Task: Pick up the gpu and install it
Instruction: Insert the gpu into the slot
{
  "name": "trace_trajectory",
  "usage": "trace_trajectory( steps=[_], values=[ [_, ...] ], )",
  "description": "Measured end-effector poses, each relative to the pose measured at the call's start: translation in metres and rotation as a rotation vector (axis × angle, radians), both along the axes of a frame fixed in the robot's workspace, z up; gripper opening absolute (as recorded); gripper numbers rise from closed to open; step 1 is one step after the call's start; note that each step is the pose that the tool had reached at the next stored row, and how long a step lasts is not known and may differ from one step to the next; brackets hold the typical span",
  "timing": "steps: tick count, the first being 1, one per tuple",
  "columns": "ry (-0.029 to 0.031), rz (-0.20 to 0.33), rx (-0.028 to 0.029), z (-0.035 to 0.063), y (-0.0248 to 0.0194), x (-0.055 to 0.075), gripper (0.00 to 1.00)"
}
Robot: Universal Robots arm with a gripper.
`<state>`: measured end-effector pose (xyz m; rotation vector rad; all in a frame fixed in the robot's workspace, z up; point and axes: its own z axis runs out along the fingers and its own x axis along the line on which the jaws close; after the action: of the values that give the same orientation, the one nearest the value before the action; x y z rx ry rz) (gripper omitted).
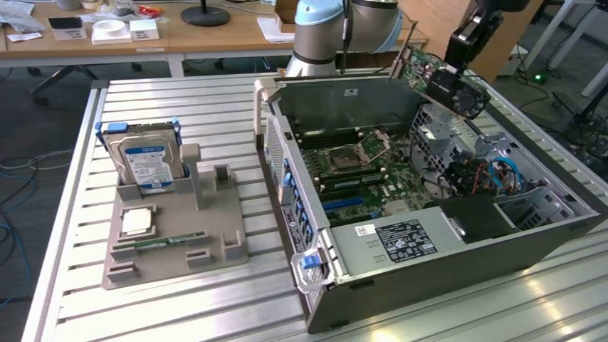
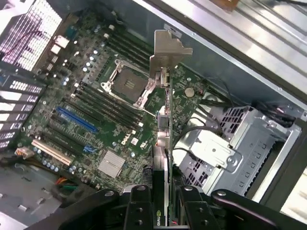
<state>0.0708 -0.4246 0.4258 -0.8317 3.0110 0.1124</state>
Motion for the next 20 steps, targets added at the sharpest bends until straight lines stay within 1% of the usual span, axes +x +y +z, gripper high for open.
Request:
trace_trajectory(
  steps=[11,20],
  values=[
    [0.0000,0.164,-0.0001,-0.0019,0.0000,0.0000,0.26],
    [-0.0001,0.313,0.0001,-0.0036,0.0000,0.0000,0.26]
  ],
)
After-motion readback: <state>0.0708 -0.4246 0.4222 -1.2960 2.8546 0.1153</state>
